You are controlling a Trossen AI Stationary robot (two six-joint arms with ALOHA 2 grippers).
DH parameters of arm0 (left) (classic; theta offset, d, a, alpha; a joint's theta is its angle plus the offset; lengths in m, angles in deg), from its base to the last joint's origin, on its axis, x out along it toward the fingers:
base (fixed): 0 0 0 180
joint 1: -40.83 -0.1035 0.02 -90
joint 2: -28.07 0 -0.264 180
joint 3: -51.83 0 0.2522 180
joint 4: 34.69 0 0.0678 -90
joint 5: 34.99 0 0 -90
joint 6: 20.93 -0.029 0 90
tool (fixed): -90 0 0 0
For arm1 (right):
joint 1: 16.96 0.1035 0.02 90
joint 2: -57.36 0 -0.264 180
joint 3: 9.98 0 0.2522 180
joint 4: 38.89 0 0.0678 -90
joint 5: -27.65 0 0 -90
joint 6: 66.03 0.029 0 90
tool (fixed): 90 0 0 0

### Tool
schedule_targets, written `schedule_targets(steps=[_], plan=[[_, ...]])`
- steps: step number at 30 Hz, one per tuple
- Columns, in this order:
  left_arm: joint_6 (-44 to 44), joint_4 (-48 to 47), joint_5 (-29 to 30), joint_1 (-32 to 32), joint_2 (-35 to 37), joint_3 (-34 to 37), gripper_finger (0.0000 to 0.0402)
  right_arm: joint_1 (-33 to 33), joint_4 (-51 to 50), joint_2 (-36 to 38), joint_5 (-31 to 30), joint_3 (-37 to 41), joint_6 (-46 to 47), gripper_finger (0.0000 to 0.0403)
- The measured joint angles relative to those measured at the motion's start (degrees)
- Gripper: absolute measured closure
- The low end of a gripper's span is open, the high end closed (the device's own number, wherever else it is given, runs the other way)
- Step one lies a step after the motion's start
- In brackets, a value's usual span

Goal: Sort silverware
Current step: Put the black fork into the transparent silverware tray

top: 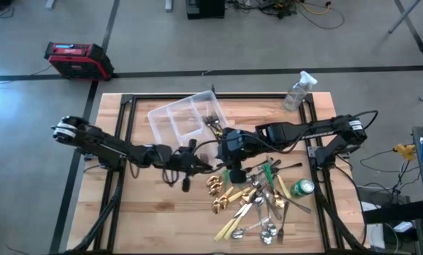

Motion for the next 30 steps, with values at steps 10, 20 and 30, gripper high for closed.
schedule_targets(steps=[10, 20, 30], plan=[[-2.1, 0.2, -19.9, 0.4, 9.1, 3.2, 0.0401, -0.2, 28.8, -4.5, 13.6, 0.7, -5.1, 0.0218], [-2.6, -1.1, -23.9, 0.8, 7.5, 3.2, 0.0402, -0.5, 41.3, -12.0, 28.6, -0.8, 4.6, 0.0219], [-2.4, -1.1, -23.9, 0.9, 5.9, 3.2, 0.0402, -0.7, 41.3, -13.0, 29.4, -1.2, 7.7, 0.0324]])
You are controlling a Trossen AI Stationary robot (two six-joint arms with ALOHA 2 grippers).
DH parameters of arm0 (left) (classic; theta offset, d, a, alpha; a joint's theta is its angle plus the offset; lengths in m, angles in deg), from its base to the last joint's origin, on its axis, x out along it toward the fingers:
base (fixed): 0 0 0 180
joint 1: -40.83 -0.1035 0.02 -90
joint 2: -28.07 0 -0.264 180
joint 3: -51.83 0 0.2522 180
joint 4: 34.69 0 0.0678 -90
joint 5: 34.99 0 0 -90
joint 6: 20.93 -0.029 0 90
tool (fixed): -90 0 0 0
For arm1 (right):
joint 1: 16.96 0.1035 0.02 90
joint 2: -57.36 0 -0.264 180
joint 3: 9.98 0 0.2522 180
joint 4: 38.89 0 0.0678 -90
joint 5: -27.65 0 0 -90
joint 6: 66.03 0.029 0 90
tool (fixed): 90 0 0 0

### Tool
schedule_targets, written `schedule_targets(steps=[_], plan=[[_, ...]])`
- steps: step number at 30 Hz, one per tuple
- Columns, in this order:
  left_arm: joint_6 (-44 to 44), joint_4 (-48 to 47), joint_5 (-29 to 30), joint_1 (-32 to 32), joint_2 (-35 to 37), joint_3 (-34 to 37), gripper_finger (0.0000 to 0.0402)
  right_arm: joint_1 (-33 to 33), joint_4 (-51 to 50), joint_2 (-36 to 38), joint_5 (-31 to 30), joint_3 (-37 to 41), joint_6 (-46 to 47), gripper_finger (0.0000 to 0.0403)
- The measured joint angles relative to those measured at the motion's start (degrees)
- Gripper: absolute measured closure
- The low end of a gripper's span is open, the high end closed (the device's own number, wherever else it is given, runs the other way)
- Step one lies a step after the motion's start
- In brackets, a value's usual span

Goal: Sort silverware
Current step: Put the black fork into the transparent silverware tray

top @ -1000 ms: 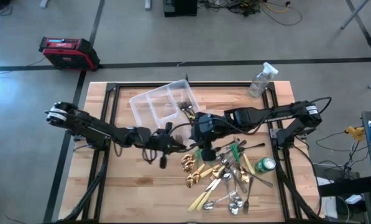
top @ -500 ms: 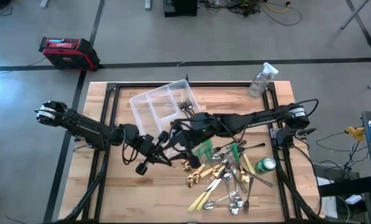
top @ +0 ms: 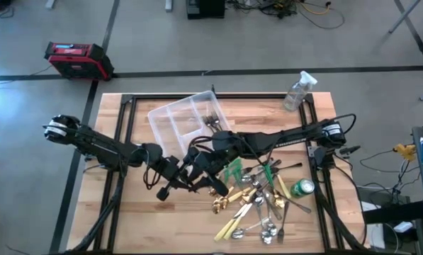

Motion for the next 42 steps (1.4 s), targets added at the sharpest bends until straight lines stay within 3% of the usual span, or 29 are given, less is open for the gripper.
schedule_targets(steps=[4, 14, 24, 28, 32, 36, 42], plan=[[0.2, 0.1, 0.0, 0.0, -0.3, 0.0, 0.0401, 0.0, -0.2, 0.0, -0.1, 0.0, -1.8, 0.039], [0.3, 0.2, 0.0, 0.0, -0.3, 0.0, 0.0393, -0.1, -0.1, 0.0, 0.1, 0.0, -2.6, 0.0399], [0.3, -2.4, 0.7, -0.2, 0.4, 0.0, 0.0308, 0.0, -0.2, 0.1, 0.9, 0.0, -2.3, 0.0402], [-0.4, -8.9, 1.9, -0.6, 3.4, 0.0, 0.0269, -0.1, -0.5, 0.4, 0.5, 0.0, -2.1, 0.0402], [-2.0, -19.6, 8.4, -0.6, 10.4, 0.0, 0.0242, -0.7, -1.6, 1.8, -0.6, 0.0, -0.9, 0.0402], [-2.4, -29.5, 16.1, -0.6, 19.5, 0.0, 0.0231, -1.9, -8.3, 3.1, -9.0, 0.0, -0.2, 0.0402], [-0.4, -40.0, 35.6, -0.6, 31.5, -0.1, 0.0241, -4.3, -24.8, 3.7, -37.1, 0.0, 3.3, 0.0402]])
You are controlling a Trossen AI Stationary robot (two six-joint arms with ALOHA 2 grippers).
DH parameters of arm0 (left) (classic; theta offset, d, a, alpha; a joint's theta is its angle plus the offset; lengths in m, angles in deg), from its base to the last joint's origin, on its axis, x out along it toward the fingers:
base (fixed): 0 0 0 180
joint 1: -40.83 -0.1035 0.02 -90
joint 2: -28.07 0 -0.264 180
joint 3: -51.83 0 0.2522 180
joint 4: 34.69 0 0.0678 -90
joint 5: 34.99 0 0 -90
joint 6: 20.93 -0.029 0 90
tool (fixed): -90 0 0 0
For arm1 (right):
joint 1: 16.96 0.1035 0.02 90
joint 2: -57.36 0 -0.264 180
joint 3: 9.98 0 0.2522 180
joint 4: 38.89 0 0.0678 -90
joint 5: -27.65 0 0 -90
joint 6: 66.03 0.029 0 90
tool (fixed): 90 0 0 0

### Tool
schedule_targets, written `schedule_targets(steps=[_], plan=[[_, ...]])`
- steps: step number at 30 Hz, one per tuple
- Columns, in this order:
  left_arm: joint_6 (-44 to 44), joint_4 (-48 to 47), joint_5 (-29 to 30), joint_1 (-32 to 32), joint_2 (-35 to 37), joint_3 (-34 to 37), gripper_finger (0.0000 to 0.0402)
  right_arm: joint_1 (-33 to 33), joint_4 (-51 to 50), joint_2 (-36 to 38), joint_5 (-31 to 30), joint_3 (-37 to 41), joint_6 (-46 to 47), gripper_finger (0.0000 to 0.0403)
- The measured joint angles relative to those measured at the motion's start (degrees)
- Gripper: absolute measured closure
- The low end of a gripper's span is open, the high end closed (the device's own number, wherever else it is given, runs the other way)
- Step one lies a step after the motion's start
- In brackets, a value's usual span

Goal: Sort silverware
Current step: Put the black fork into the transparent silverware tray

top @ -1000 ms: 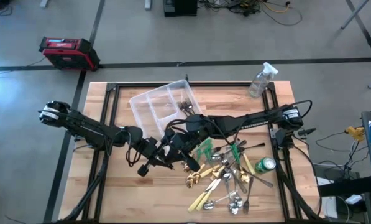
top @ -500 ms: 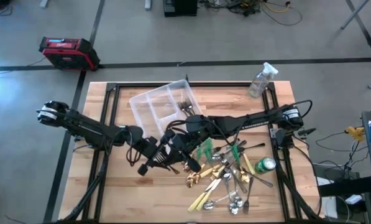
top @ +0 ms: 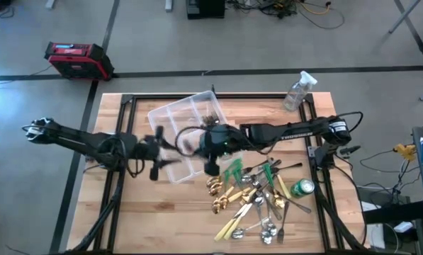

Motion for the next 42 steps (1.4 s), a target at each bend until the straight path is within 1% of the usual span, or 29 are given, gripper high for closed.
schedule_targets(steps=[2, 4, 5, 8, 12, 16, 22, 25, 30, 37, 39, 42], plan=[[0.2, -2.0, 5.3, -0.1, 2.7, 0.0, 0.0245, -1.8, -5.2, -0.7, -8.5, 0.0, 5.3, 0.0402], [0.4, -3.0, 7.9, -0.1, 4.5, 0.0, 0.0246, -3.9, -11.7, -1.6, -13.4, 0.0, 11.5, 0.0402], [0.6, -3.1, 8.3, -0.1, 5.1, 0.0, 0.0247, -5.2, -14.3, -2.0, -14.3, 0.0, 14.1, 0.0402], [1.2, -3.1, 8.4, 0.0, 6.1, 0.0, 0.0247, -8.9, -19.6, -4.1, -14.5, 0.0, 18.6, 0.0403], [1.8, -3.3, 8.4, 0.0, 5.7, 0.0, 0.0247, -12.2, -20.3, -7.7, -12.6, 0.0, 20.4, 0.0403], [2.8, -4.0, 9.0, 0.0, 4.8, 0.0, 0.0247, -12.9, -20.6, -10.0, -11.9, 0.0, 20.1, 0.0403], [2.8, -4.5, 13.9, 0.0, 3.6, 0.0, 0.0247, -15.5, -19.7, -12.6, -12.2, 0.0, 22.2, 0.0403], [2.8, -4.5, 15.3, 0.0, 3.2, 0.0, 0.0247, -16.4, -18.3, -14.2, -12.1, 0.0, 22.1, 0.0403], [3.7, -5.2, 15.3, 0.0, 3.1, 0.0, 0.0247, -17.6, -17.7, -17.0, -12.4, 0.0, 22.1, 0.0403], [4.9, -7.3, 15.3, 0.0, 3.1, 0.0, 0.0247, -17.7, -16.2, -19.9, -12.5, 0.0, 22.3, 0.0402], [5.4, -8.2, 15.3, 0.0, 3.1, 0.0, 0.0247, -17.7, -16.0, -20.4, -12.5, 0.0, 22.3, 0.0395], [6.0, -9.1, 15.3, 0.0, 3.2, 0.0, 0.0247, -17.7, -15.8, -20.5, -12.6, 0.0, 22.3, 0.0371]])
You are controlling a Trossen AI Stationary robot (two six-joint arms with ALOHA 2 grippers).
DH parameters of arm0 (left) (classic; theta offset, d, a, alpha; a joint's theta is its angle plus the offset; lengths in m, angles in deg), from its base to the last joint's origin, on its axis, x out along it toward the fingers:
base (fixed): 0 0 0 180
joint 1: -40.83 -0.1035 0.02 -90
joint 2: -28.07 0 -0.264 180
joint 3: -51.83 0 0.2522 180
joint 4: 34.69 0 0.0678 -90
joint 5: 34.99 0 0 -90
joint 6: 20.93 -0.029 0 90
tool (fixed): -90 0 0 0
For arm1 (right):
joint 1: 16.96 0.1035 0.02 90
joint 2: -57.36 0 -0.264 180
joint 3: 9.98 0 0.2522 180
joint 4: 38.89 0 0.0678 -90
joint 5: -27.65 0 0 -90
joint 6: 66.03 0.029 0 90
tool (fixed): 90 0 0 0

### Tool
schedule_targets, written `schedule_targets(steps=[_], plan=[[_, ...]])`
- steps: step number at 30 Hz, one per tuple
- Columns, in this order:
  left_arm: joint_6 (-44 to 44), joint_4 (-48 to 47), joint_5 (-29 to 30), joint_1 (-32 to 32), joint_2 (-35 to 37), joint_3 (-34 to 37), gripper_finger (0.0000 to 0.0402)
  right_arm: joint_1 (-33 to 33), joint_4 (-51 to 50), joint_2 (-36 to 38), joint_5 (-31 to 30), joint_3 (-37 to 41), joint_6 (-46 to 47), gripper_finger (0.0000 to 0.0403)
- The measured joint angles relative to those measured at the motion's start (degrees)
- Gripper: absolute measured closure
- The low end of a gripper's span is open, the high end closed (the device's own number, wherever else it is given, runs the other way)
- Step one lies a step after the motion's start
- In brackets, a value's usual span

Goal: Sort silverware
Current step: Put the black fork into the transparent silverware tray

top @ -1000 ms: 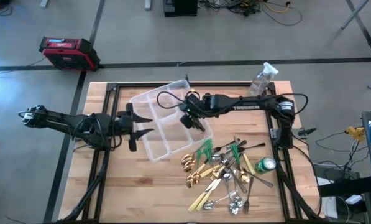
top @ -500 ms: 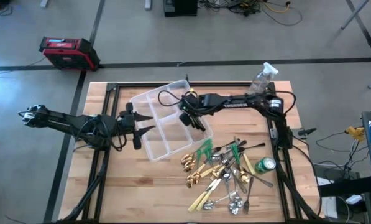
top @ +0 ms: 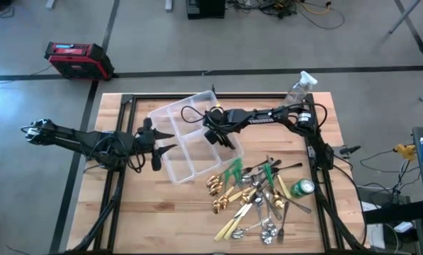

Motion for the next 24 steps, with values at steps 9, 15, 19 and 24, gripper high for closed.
schedule_targets(steps=[9, 15, 19, 24], plan=[[0.3, -0.7, 0.1, 0.0, 0.3, 0.0, 0.0247, 0.0, 0.1, 1.2, -4.7, 0.0, -0.6, 0.027], [0.3, -1.7, 0.1, 0.0, 2.7, 0.0, 0.0247, 0.0, -0.4, 5.3, -4.2, 0.0, -3.9, 0.024], [0.6, -2.8, 0.1, 0.0, 4.7, 0.0, 0.0247, 0.4, -1.7, 9.4, -2.0, 0.0, -8.5, 0.0234], [5.2, -5.5, -0.1, 0.0, 4.6, 0.6, 0.0247, 2.9, -10.3, 15.6, 5.5, 0.0, -20.5, 0.0241]])
